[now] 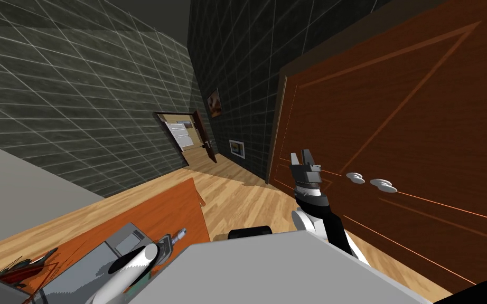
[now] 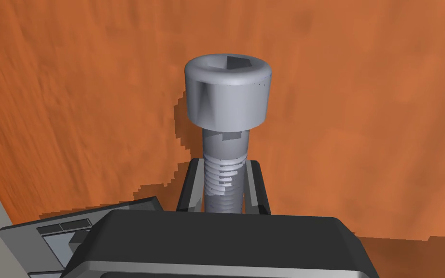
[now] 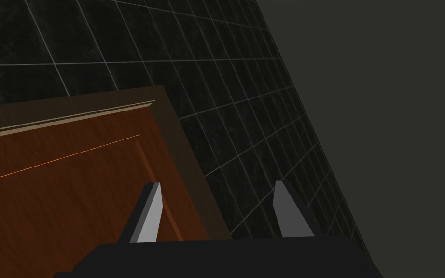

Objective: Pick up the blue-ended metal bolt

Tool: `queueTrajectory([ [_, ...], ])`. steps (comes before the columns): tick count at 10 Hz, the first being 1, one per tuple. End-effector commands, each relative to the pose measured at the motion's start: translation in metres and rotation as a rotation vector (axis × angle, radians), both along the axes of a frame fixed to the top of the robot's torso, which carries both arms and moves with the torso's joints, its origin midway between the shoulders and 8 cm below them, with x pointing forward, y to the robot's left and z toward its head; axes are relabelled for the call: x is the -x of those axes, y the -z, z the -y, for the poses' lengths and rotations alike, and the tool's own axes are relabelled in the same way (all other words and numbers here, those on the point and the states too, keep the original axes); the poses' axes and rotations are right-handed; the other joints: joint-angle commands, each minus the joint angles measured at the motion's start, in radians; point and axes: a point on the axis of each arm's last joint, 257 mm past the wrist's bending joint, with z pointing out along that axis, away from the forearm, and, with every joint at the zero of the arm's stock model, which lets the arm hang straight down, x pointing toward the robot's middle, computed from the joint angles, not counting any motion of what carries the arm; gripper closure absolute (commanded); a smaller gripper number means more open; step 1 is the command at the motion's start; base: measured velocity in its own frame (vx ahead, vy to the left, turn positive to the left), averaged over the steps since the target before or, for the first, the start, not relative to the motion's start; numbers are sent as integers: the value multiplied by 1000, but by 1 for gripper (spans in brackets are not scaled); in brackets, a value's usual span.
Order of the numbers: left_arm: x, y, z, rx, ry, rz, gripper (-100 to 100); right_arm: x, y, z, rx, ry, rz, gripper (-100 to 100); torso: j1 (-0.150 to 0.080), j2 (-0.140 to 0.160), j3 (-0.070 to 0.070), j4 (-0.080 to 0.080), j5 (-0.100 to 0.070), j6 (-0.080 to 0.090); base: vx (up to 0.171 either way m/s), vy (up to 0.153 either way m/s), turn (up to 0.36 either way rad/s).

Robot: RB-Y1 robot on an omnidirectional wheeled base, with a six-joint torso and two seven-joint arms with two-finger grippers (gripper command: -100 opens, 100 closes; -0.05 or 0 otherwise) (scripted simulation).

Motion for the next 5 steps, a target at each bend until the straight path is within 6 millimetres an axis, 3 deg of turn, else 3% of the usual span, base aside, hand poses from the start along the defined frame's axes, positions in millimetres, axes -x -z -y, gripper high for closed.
queueTrajectory([
  [1, 9, -5, -19, 0, -29, 1, 100, 0, 0, 0, 0, 0, 0, 0, 0, 0, 0, 0, 0, 0, -33, -69, -180],
  [3, 15, -10, -35, 0, -56, 5, 100, 0, 0, 0, 0, 0, 0, 0, -3, 0, 0, 0, -1, 0, -57, -85, -143],
  [4, 14, -10, -31, 0, -47, 4, 100, 0, 0, 0, 0, 0, 0, 0, -3, 1, 0, 0, -1, 0, -25, -32, -12],
  [5, 15, -10, -33, -1, -48, 4, 0, 0, 0, 0, 0, 0, 0, 0, 0, -1, 0, 0, 0, 0, -5, -7, 5],
])
